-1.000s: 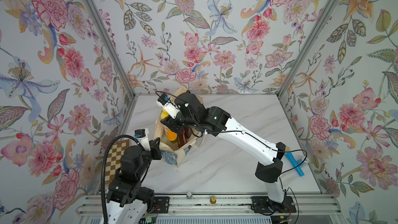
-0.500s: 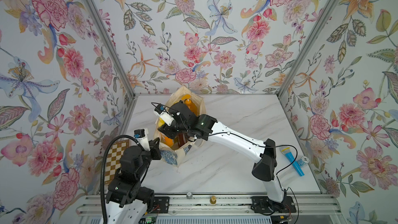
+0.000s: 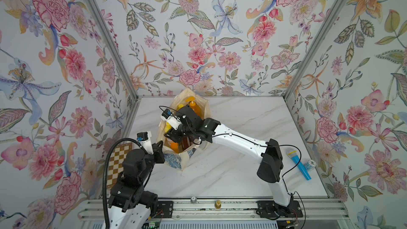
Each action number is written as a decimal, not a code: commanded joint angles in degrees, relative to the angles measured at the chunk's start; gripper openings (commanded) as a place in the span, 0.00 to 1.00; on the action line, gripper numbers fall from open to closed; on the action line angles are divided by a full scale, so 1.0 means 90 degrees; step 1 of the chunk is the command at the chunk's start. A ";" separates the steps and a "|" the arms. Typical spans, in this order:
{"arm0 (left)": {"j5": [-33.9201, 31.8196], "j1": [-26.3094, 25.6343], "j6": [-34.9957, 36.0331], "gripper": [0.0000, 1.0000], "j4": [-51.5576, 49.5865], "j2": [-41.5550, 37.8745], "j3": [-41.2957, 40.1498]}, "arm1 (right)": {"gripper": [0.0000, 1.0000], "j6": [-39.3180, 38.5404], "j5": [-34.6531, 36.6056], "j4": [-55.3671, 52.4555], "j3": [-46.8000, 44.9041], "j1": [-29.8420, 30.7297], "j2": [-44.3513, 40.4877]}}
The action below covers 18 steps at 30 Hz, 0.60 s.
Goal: Pack dish soap into the shopping bag
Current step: Place the bottle of dish soap in the shopping bag.
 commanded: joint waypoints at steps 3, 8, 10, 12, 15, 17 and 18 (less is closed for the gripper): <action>-0.0179 -0.0053 -0.0075 0.00 0.0267 -0.0066 0.0352 | 0.00 0.0044 -0.0328 0.1145 -0.0435 -0.0079 -0.0281; -0.0150 -0.0054 -0.0097 0.00 0.0311 -0.0066 0.0370 | 0.00 0.0041 -0.0553 0.1493 -0.0852 -0.0174 -0.0327; -0.0149 -0.0041 -0.0106 0.00 0.0331 -0.0057 0.0390 | 0.00 0.0044 -0.0648 0.1495 -0.0892 -0.0213 -0.0293; -0.0156 -0.0052 -0.0106 0.00 0.0357 -0.0037 0.0435 | 0.00 0.0005 -0.0708 0.1498 -0.0919 -0.0228 -0.0261; -0.0169 -0.0048 -0.0109 0.00 0.0383 -0.0003 0.0499 | 0.00 -0.0114 -0.0739 0.1388 -0.0913 -0.0205 -0.0229; -0.0162 -0.0051 -0.0106 0.00 0.0409 0.0021 0.0520 | 0.00 -0.0167 -0.0739 0.1335 -0.0931 -0.0185 -0.0223; -0.0159 -0.0048 -0.0108 0.00 0.0419 0.0032 0.0518 | 0.00 -0.0171 -0.0750 0.1327 -0.0949 -0.0184 -0.0224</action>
